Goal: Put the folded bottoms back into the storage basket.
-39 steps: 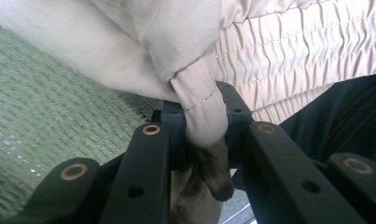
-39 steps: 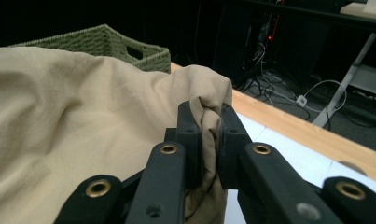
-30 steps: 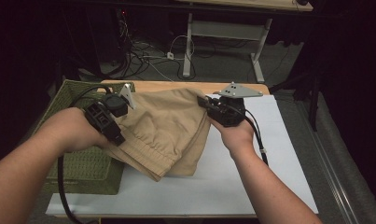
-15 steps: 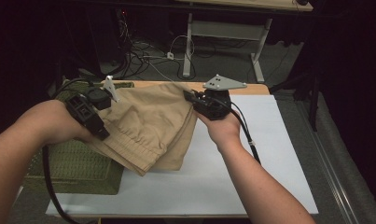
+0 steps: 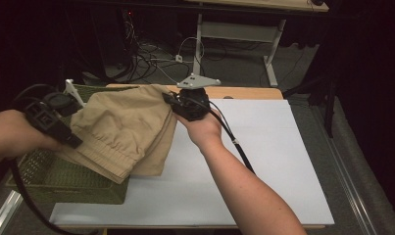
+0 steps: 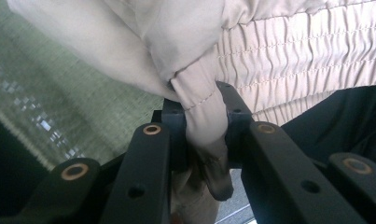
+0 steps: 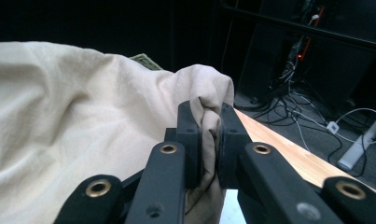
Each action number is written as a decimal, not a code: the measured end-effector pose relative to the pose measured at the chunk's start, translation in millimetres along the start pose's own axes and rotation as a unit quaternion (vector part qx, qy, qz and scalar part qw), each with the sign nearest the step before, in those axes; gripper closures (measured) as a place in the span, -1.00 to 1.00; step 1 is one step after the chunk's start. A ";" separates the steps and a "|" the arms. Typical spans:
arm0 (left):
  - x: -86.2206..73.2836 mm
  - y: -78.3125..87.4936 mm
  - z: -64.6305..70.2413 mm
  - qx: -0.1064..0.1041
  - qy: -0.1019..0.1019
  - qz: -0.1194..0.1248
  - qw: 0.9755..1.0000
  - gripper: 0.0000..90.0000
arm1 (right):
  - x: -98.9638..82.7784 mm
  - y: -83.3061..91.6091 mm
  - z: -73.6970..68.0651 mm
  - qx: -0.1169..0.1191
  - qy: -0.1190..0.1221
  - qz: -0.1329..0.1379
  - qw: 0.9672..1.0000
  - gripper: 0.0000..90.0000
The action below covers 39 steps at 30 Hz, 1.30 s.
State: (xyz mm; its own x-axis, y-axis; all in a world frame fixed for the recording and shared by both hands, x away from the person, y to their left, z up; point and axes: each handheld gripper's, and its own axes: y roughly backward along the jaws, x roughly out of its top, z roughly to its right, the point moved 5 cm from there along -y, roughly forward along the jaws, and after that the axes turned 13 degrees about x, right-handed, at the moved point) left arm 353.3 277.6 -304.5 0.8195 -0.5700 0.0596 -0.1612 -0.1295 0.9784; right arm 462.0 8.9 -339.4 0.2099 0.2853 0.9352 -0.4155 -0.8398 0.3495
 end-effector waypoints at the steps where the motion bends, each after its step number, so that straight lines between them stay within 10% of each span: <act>1: -4.6 -0.8 -4.3 0.001 0.004 -0.001 1.000 0.68 | 1.7 -5.5 -2.0 0.004 0.001 0.000 1.000 0.86; 16: -73.4 -15.8 -62.1 0.022 0.071 -0.009 0.997 0.68 | 22.9 -95.3 -48.5 0.054 0.013 -0.017 0.998 0.86; 29: -123.2 -20.6 -75.4 0.024 0.115 0.006 0.993 0.68 | 17.3 -122.8 -80.2 0.079 0.020 -0.033 0.996 0.86; 39: -119.3 -34.1 -80.5 0.014 0.123 0.018 0.992 0.67 | 19.5 -129.3 -76.0 0.073 0.028 -0.043 0.996 0.86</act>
State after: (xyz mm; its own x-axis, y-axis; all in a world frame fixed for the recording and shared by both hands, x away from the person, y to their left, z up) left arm 305.3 415.3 -329.0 0.9219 -0.3596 0.1444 -0.2051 -0.1366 0.9692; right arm 452.5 158.1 -362.0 0.1878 0.3812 0.9052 -0.2644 -0.8680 0.4203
